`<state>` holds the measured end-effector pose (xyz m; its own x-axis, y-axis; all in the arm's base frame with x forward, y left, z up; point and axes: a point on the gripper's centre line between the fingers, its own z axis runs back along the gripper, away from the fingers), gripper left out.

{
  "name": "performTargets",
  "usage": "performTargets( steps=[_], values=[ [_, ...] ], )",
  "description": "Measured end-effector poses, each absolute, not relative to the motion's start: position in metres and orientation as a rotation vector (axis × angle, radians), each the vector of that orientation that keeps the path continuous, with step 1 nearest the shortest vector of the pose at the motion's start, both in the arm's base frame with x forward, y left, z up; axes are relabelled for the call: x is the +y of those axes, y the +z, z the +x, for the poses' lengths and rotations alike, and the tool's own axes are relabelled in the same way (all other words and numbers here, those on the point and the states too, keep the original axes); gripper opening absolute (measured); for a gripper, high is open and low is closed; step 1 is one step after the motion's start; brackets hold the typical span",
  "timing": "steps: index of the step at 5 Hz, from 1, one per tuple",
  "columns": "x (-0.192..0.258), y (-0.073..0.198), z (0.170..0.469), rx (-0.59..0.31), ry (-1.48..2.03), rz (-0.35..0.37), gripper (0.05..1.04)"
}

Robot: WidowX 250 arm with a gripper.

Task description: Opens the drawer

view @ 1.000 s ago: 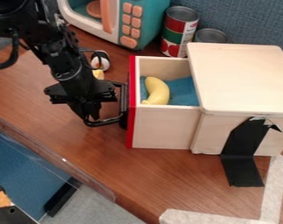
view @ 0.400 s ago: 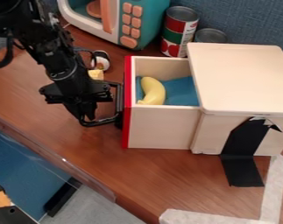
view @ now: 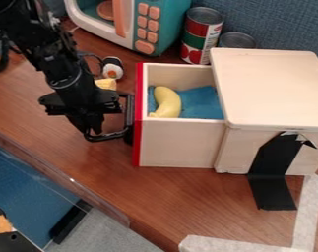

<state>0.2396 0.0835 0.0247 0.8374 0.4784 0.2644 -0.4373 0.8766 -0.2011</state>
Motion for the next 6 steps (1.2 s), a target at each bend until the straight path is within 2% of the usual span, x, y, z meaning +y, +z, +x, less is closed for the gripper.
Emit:
performTargets(
  steps=[1, 2, 3, 4, 6],
  values=[
    [0.085, 0.025, 0.239, -0.31, 0.471, -0.125, 0.184],
    [0.083, 0.024, 0.235, -0.285, 0.412, -0.111, 0.426],
    [0.081, 0.029, 0.237, -0.289, 0.381, -0.116, 0.741],
    [0.078, 0.044, 0.239, -0.291, 0.352, -0.137, 0.988],
    [0.06, 0.092, 0.246, -0.298, 0.27, -0.202, 0.999]
  ],
)
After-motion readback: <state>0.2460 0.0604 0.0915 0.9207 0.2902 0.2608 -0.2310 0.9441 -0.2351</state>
